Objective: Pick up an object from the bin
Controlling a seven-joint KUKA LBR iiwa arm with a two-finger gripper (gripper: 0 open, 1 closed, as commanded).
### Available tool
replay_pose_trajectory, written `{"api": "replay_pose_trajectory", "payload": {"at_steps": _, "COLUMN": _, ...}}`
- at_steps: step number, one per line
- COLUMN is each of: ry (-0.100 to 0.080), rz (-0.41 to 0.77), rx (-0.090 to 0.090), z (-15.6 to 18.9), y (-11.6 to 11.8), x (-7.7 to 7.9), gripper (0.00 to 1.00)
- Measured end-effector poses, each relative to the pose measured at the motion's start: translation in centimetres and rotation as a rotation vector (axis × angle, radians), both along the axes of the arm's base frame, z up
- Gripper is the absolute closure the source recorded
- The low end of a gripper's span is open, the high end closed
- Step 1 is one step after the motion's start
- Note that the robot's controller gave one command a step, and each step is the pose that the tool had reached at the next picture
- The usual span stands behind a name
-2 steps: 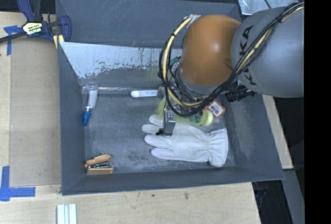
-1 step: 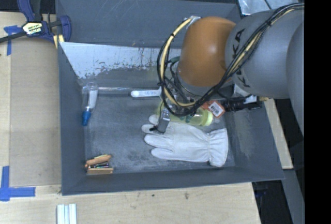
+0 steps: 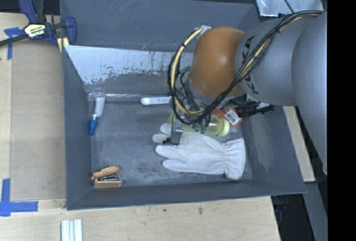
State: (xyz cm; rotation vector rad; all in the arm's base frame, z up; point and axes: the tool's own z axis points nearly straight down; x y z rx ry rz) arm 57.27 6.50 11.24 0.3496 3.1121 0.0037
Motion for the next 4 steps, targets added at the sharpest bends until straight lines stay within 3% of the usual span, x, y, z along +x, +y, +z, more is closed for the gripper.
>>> {"api": "replay_pose_trajectory", "payload": {"at_steps": 1, "ry": 0.005, "rz": -0.028, "rx": 0.0, "z": -4.0, "y": -0.9, "x": 0.7, "gripper": 1.0}}
{"api": "replay_pose_trajectory", "payload": {"at_steps": 2, "ry": 0.005, "rz": -0.028, "rx": 0.0, "z": -4.0, "y": -0.9, "x": 0.7, "gripper": 1.0}}
{"api": "replay_pose_trajectory", "payload": {"at_steps": 3, "ry": 0.007, "rz": -0.032, "rx": -0.001, "z": 4.1, "y": -1.3, "x": 0.8, "gripper": 1.0}}
{"api": "replay_pose_trajectory", "payload": {"at_steps": 4, "ry": 0.007, "rz": -0.032, "rx": -0.001, "z": 4.1, "y": -1.3, "x": 0.8, "gripper": 0.0}}
